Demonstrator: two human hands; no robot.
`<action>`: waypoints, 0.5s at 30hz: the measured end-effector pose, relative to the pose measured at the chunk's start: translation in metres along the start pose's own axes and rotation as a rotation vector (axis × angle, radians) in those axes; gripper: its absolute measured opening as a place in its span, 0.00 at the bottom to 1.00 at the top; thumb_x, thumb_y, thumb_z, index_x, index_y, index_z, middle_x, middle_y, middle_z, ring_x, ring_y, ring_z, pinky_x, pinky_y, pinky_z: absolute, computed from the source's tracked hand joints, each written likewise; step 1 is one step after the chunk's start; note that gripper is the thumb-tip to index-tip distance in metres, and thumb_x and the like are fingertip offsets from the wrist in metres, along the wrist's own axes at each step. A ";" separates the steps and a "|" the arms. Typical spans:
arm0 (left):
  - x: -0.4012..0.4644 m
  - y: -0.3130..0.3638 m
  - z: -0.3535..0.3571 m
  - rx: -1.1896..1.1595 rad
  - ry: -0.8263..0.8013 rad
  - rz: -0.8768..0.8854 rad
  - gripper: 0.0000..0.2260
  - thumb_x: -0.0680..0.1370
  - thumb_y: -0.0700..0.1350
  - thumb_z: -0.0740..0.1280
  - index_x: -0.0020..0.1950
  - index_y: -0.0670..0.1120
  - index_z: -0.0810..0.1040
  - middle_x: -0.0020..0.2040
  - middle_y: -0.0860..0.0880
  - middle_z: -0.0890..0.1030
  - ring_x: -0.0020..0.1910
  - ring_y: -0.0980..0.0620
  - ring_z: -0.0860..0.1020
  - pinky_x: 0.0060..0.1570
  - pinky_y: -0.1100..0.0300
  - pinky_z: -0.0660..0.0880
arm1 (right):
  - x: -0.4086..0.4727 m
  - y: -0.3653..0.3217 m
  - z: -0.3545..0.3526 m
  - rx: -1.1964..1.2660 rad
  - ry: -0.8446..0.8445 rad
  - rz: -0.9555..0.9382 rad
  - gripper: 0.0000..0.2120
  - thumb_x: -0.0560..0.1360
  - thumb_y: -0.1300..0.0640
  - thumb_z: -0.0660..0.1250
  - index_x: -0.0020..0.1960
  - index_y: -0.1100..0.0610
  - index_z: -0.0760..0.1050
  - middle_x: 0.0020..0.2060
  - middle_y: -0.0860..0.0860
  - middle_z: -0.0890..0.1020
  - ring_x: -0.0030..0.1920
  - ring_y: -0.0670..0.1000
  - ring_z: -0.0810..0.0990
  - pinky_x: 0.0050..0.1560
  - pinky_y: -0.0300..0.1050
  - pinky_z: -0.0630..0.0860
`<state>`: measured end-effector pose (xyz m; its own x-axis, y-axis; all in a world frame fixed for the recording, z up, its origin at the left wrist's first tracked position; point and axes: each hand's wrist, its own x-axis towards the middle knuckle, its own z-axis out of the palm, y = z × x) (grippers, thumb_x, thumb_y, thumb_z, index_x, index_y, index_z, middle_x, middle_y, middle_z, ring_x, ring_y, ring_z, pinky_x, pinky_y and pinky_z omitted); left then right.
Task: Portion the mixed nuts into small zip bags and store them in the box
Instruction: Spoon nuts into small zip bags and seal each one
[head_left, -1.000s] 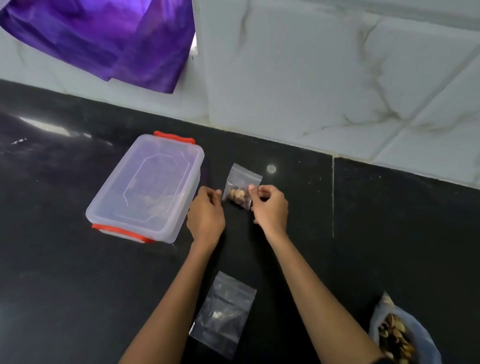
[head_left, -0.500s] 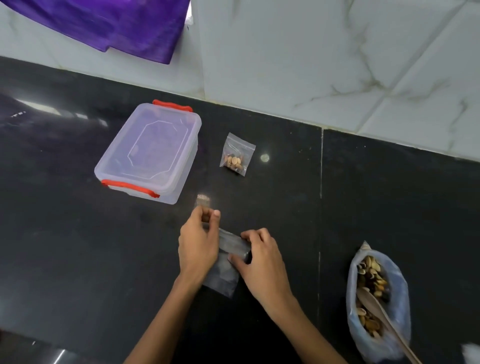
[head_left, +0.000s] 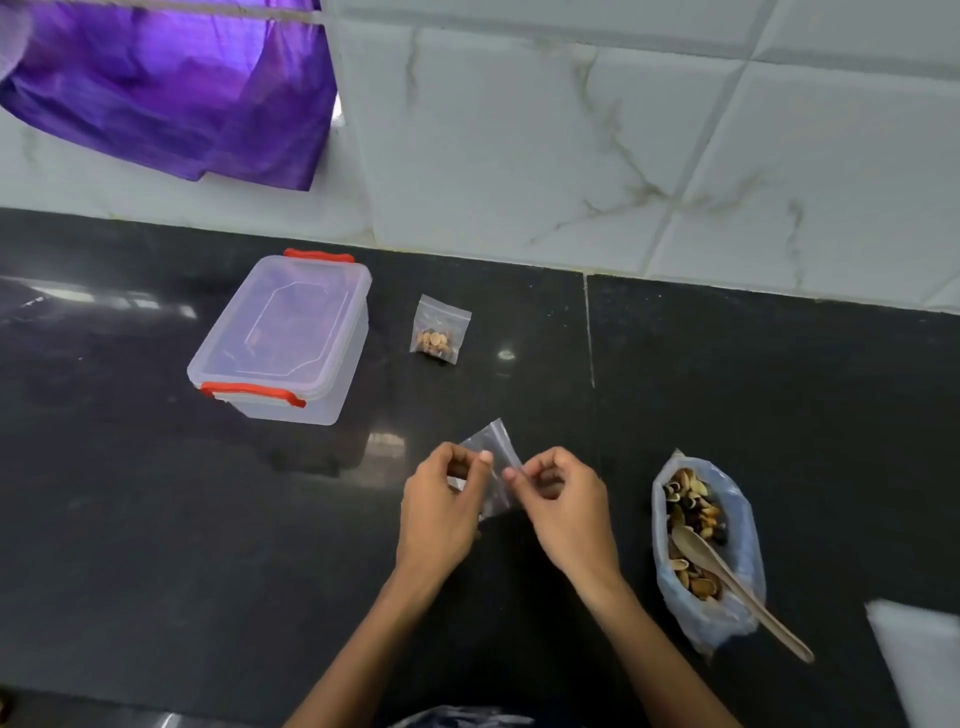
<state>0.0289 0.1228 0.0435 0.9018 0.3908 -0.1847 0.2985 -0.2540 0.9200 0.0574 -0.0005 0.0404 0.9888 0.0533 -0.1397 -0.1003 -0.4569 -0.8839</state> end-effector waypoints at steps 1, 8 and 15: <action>-0.006 0.008 0.002 -0.034 -0.039 0.026 0.08 0.78 0.51 0.66 0.41 0.49 0.75 0.38 0.50 0.80 0.33 0.49 0.81 0.28 0.52 0.79 | -0.007 -0.003 -0.007 0.033 0.047 -0.015 0.06 0.72 0.52 0.72 0.41 0.51 0.76 0.35 0.46 0.81 0.38 0.40 0.80 0.38 0.33 0.76; -0.037 0.040 0.017 -0.215 -0.201 0.170 0.04 0.76 0.46 0.69 0.44 0.49 0.83 0.39 0.52 0.85 0.40 0.56 0.83 0.40 0.58 0.81 | -0.049 -0.016 -0.033 0.227 0.133 -0.082 0.05 0.72 0.62 0.71 0.40 0.55 0.76 0.34 0.48 0.83 0.38 0.41 0.83 0.37 0.32 0.77; -0.038 0.033 0.018 -0.120 -0.134 0.129 0.13 0.78 0.41 0.66 0.40 0.56 0.82 0.37 0.56 0.85 0.39 0.58 0.83 0.43 0.56 0.81 | -0.050 -0.005 -0.036 0.082 -0.080 -0.100 0.10 0.72 0.58 0.72 0.49 0.47 0.75 0.41 0.43 0.82 0.44 0.38 0.81 0.45 0.35 0.78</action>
<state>0.0104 0.0835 0.0742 0.9659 0.2387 -0.1001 0.1461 -0.1837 0.9721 0.0121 -0.0334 0.0676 0.9826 0.1669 -0.0816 -0.0139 -0.3719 -0.9282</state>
